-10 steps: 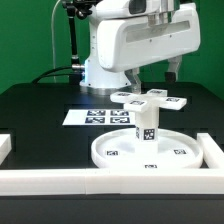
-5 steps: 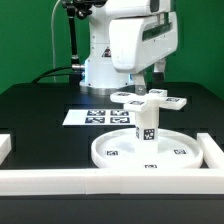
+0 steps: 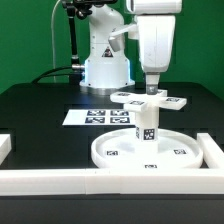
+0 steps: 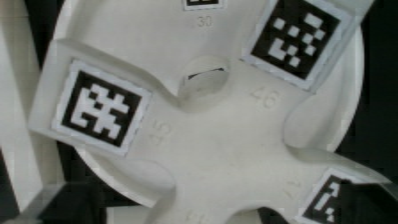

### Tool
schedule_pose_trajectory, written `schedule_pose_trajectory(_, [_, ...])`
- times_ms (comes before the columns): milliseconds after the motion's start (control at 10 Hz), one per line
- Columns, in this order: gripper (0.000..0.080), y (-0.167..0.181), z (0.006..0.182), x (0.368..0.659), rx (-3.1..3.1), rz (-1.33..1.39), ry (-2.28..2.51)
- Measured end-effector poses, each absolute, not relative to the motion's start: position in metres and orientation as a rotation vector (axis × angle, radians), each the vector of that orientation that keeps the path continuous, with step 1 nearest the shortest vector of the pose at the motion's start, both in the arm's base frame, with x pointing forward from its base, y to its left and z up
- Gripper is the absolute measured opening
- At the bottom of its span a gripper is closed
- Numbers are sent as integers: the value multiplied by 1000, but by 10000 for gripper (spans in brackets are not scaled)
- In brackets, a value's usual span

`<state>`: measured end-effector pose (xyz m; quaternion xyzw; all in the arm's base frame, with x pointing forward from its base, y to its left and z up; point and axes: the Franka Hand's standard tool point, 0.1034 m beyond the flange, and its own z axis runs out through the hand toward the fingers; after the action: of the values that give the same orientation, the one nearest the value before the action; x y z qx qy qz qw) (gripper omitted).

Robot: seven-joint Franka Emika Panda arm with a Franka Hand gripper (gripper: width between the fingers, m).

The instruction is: Assemble round table

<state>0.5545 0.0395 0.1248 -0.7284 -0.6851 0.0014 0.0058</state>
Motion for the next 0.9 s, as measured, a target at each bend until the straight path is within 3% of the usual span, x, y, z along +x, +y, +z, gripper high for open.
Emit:
schedule_pose_trajectory(500, [649,32,119,552,-1935,50,-2479])
schedule_pose_trajectory(900, [649,30,110,549,-1932,64,-2468])
